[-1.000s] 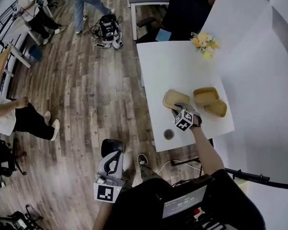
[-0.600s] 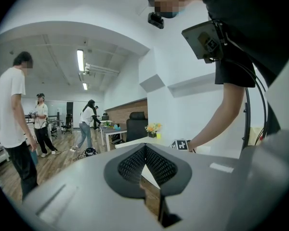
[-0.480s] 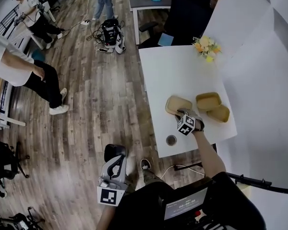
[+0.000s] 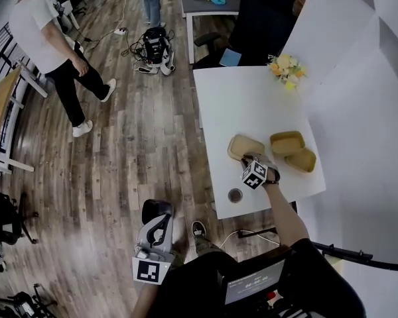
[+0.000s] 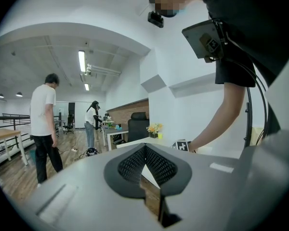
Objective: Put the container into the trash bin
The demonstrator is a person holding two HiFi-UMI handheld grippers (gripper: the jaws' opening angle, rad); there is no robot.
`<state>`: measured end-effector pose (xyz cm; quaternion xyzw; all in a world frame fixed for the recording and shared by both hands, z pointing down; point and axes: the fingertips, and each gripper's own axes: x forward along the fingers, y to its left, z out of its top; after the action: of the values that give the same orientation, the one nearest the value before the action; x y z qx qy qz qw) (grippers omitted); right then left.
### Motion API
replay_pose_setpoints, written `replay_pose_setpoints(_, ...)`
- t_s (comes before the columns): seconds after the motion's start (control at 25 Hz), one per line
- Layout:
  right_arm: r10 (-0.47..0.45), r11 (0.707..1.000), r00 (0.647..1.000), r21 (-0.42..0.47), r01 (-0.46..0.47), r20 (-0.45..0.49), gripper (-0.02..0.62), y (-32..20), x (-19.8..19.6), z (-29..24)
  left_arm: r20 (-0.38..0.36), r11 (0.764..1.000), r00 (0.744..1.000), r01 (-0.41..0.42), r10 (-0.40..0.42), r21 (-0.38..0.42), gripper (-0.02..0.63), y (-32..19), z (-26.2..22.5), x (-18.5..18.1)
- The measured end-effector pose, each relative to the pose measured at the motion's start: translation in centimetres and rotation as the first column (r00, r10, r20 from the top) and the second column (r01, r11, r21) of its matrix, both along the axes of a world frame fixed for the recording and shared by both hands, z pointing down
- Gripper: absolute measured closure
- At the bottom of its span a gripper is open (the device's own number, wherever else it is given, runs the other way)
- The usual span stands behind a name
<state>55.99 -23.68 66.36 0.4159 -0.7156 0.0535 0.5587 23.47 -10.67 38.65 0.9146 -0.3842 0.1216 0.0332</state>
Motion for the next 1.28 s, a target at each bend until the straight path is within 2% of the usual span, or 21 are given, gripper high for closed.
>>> replay_pose_setpoints(0.2,0.001,1.000,1.000,-0.007,-0.001,-0.004,0.531,0.4,-0.3,-0.2,-0.006,1.000,1.000,0.003,-0.003,0.004,0.607,0.2,-0.1,-0.2)
replay_pose_setpoints(0.72,0.014,0.999,1.000,0.040,-0.014,-0.006,0.548,0.1,-1.4,-2.2,-0.054,0.999,0.998,0.035,-0.035,0.000,0.607,0.4,-0.1,-1.5)
replay_pose_setpoints(1.28,0.001,0.992,1.000,0.128,0.001,-0.020,0.552,0.4,-5.8,-7.4,-0.076,0.999,0.997,0.015,-0.013,0.030,0.607,1.3,-1.6,-4.9)
